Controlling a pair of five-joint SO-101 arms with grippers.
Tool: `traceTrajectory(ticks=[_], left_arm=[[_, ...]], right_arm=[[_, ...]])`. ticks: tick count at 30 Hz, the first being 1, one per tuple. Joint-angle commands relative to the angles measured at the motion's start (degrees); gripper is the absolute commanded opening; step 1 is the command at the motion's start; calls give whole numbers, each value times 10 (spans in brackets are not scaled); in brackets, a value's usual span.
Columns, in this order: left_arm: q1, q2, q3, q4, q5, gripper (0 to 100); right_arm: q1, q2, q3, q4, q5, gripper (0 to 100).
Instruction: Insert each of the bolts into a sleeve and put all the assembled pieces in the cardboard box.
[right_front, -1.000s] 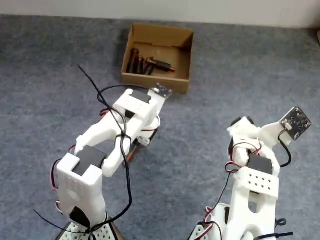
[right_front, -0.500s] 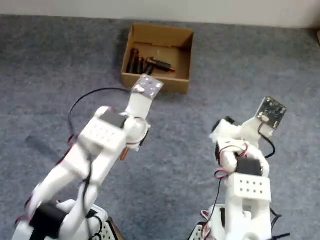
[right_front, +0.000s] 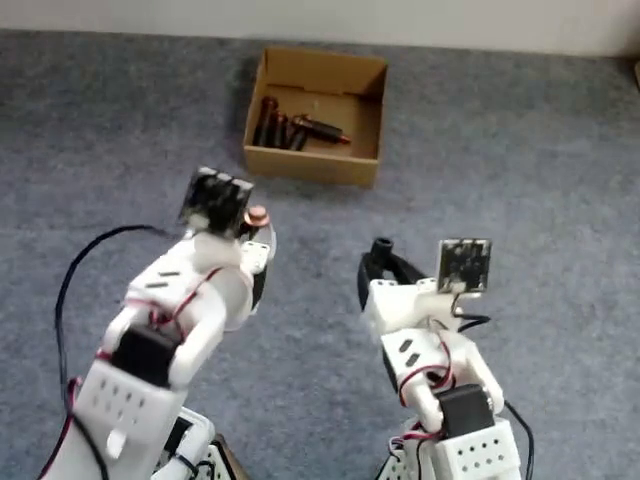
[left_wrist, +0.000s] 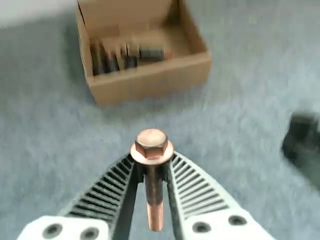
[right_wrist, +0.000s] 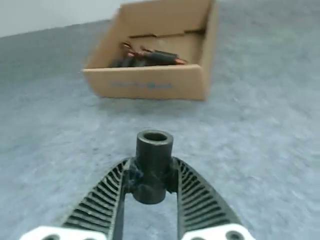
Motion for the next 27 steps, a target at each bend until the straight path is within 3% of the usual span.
traceTrajectory(ticks=[1,10,14,20,27], left_arm=[[0,-104,29,-59,6,5],[60,-310,195,-183,4,5],[60,-400,238,-196,5,5],[64,-388,240,-196,6,5],[132,-388,241,-195,6,5]], right_arm=[[-46,-43,13,1,31,5],[-159,-116,81,-1,105,5],[-193,-111,95,-31,128,5],[-210,-112,141,-117,170,5],[-210,-112,181,-211,202,5]])
